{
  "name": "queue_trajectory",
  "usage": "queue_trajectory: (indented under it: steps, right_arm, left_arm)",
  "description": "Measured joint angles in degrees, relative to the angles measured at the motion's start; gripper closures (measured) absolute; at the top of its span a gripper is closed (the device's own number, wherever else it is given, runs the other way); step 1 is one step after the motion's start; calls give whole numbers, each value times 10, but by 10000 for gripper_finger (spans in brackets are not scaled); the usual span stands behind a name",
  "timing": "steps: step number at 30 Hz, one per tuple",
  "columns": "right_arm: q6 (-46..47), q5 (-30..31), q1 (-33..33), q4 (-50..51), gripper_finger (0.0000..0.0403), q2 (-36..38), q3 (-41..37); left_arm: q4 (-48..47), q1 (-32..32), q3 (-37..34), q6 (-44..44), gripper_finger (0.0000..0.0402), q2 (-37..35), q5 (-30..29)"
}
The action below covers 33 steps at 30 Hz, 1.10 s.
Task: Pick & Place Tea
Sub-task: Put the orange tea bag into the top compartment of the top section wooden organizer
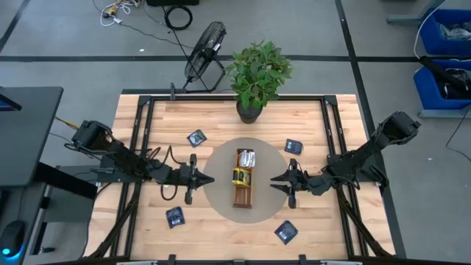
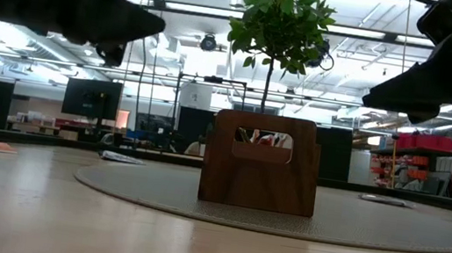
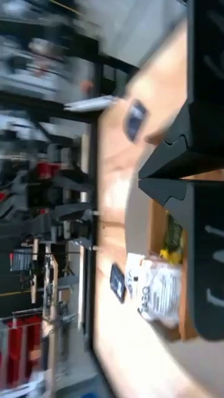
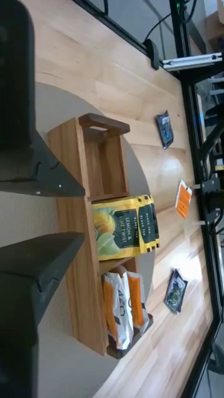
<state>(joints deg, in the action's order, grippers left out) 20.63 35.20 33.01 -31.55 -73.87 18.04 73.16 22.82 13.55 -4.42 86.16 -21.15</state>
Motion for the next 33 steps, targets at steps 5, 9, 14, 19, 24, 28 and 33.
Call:
queue_trajectory:
  steps: [5, 9, 14, 19, 24, 28, 33]
  right_arm:
    - [-1, 28, -1, 1, 292, 0, 0]
    - [13, 29, -3, 9, 292, 0, 0]
    - [43, 29, -3, 35, 292, 0, 0]
    - [49, 29, -3, 49, 292, 0, 0]
    - [39, 29, -3, 48, 292, 0, 0]
    - [40, 29, -3, 53, 292, 0, 0]
    - [44, 29, -3, 55, 292, 0, 0]
  left_arm:
    - [-72, 7, 29, 97, 396, -4, -27]
    - [-144, 11, 73, 169, 392, -6, -34]
    - [-386, 42, 143, 188, 398, -41, -165]
    - [-620, 72, 220, 143, 387, -61, -200]
    - [-823, 98, 285, 45, 380, -64, -200]
    - [-953, 114, 319, -39, 380, -64, -201]
    - [-1124, 133, 351, -123, 383, -64, -172]
